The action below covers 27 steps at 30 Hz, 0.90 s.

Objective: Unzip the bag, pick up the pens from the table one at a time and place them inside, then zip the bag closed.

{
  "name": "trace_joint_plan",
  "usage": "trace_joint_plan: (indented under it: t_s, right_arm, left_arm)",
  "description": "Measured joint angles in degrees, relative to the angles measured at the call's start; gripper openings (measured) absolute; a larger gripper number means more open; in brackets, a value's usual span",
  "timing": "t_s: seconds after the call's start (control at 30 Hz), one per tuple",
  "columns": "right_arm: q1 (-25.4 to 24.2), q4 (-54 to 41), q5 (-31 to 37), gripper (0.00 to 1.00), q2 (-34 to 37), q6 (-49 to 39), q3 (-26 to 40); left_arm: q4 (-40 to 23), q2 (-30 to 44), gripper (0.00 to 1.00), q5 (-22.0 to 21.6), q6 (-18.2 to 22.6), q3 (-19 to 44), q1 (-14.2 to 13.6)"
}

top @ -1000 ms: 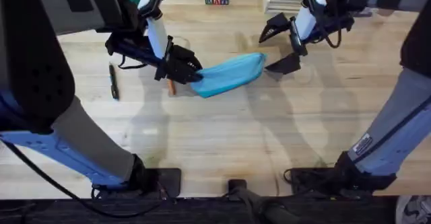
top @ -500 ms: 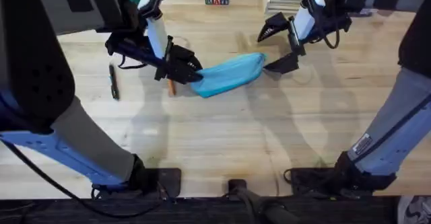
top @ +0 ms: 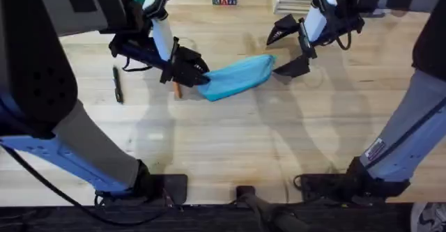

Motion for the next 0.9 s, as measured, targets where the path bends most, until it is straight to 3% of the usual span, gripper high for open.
trace_joint_plan:
  t_s: [0.2,0.4,0.53,0.67,0.77,0.9]
  right_arm:
    - [0.00,-0.81,0.00,0.988,0.00,-0.01,0.00]
    - [0.00,-0.97,-0.01,0.794,0.00,-0.03,0.00]
    - [0.00,-1.56,0.01,0.637,0.00,-0.02,0.00]
    - [0.04,-2.10,0.04,0.413,0.00,0.00,0.00]
    - [0.04,-2.09,0.04,0.318,0.00,-0.02,0.00]
    - [0.04,-1.98,0.04,0.079,0.00,-0.02,0.00]
  left_arm:
    - [0.00,0.01,0.042,0.01,0.00,0.00,0.00]
    - [0.00,-0.01,0.042,0.00,0.00,0.00,0.00]
    - [0.00,0.01,0.042,0.00,0.00,0.00,0.00]
    - [-0.06,0.01,0.042,-0.02,-0.02,0.00,0.00]
    - [-0.04,0.01,0.042,-0.15,-0.02,0.00,0.00]
    - [-0.07,0.01,0.042,-0.22,-0.02,0.00,0.00]
